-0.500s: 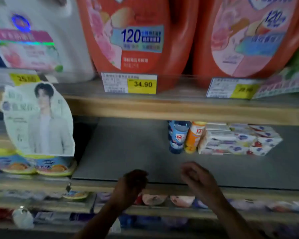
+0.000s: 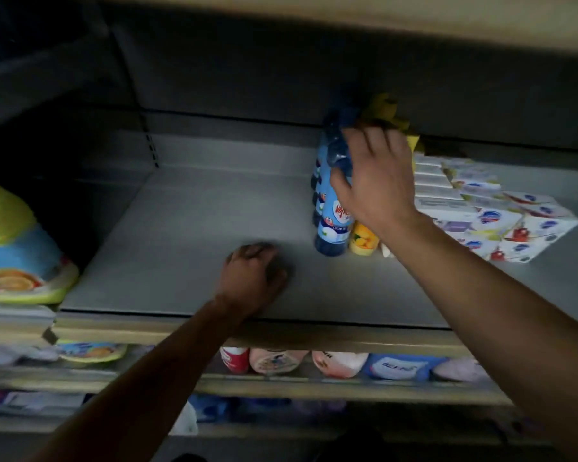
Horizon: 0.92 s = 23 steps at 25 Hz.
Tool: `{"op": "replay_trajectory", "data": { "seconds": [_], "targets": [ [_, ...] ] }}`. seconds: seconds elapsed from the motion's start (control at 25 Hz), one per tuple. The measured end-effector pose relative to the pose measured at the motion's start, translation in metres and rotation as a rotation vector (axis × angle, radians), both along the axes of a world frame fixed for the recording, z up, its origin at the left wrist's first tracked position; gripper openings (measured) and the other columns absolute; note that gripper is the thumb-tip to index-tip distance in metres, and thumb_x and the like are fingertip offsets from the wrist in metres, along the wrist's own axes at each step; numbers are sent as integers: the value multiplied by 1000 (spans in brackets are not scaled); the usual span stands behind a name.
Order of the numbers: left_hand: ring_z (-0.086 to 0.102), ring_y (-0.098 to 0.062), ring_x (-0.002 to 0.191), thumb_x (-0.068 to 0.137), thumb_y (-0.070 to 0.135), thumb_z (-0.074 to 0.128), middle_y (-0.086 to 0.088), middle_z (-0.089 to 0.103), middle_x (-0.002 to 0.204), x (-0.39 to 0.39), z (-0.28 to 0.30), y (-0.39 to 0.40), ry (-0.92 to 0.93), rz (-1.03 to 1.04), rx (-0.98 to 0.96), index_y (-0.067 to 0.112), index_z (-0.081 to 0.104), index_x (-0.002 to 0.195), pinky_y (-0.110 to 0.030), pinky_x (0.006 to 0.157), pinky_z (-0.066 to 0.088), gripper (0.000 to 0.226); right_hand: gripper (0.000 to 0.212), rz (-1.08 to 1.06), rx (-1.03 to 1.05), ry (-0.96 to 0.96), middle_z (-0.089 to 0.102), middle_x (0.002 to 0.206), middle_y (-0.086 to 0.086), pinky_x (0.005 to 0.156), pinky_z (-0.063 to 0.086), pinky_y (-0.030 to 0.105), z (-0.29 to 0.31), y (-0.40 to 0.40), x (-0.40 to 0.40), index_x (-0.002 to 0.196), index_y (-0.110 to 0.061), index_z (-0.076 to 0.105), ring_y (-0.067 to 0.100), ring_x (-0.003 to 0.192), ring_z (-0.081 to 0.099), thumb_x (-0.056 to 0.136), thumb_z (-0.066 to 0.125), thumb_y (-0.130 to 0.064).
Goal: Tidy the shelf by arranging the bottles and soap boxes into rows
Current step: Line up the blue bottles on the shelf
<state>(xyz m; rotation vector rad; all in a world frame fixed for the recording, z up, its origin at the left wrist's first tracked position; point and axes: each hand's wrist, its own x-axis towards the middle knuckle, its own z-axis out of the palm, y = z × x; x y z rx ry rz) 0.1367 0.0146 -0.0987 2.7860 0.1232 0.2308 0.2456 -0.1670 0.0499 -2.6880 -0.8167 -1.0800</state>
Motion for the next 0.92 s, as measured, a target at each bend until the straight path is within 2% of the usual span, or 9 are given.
{"op": "replay_trajectory", "data": {
  "seconds": [0.12,0.24,0.32,0.44,0.56,0.64,0.72,0.84,0.92],
  "targets": [
    [42,-25,133,89,57,48,-1,51,143,3,-17,-1,-117,2,120,24,55,135,-36,113,29,57,55,-167,-107,-9,60,120,17,100,29,48,0,6,15,135,-12,49,39,111,48,89,47,-40],
    [41,-23,136,84,66,32,-1,51,144,3,-22,2,-138,-16,137,25,55,135,-37,113,29,69,49,-161,-110,-49,59,122,16,104,26,47,0,5,9,134,-12,50,38,113,47,90,42,-33],
    [43,-22,135,82,66,28,-1,53,143,1,-23,1,-161,-18,129,24,58,133,-34,113,31,73,47,21,-35,-33,56,127,15,100,33,42,-3,0,-4,135,-11,50,37,112,49,91,43,-22],
    [47,-19,133,90,58,42,-2,55,141,2,-22,0,-203,-39,119,23,60,132,-30,112,32,58,42,416,152,114,52,131,8,96,38,28,-8,-12,-29,130,-13,55,24,115,51,90,47,-5],
    [48,-21,132,92,50,54,-1,56,141,-2,-15,-5,-164,-11,63,22,58,134,-30,110,35,50,39,520,206,173,52,130,0,97,33,18,-17,-29,-50,123,-19,59,15,117,49,89,50,-3],
    [50,-22,129,90,46,61,-4,56,139,-7,-8,-12,-172,5,-64,20,55,136,-27,108,37,53,38,525,217,210,53,124,0,92,31,12,-20,-38,-58,121,-22,61,13,112,49,89,54,-4],
    [51,-19,127,87,43,67,-3,53,140,-15,-1,-29,-226,8,-281,20,49,140,-22,105,36,61,37,551,297,226,53,120,0,91,31,9,-21,-48,-67,121,-20,62,11,109,49,89,56,-4],
    [54,-7,116,84,31,74,5,53,134,-26,11,-61,-259,-117,-572,25,45,139,-26,98,44,64,35,576,539,275,54,117,-4,94,44,22,-14,-59,-84,121,-21,63,5,103,53,90,56,-5],
    [62,2,99,81,16,78,8,64,118,-37,18,-79,-272,-217,-738,28,50,124,-18,85,48,53,34,660,695,363,58,115,-3,90,52,25,-4,-64,-99,119,-22,63,4,98,61,91,55,-5]
  ]
}}
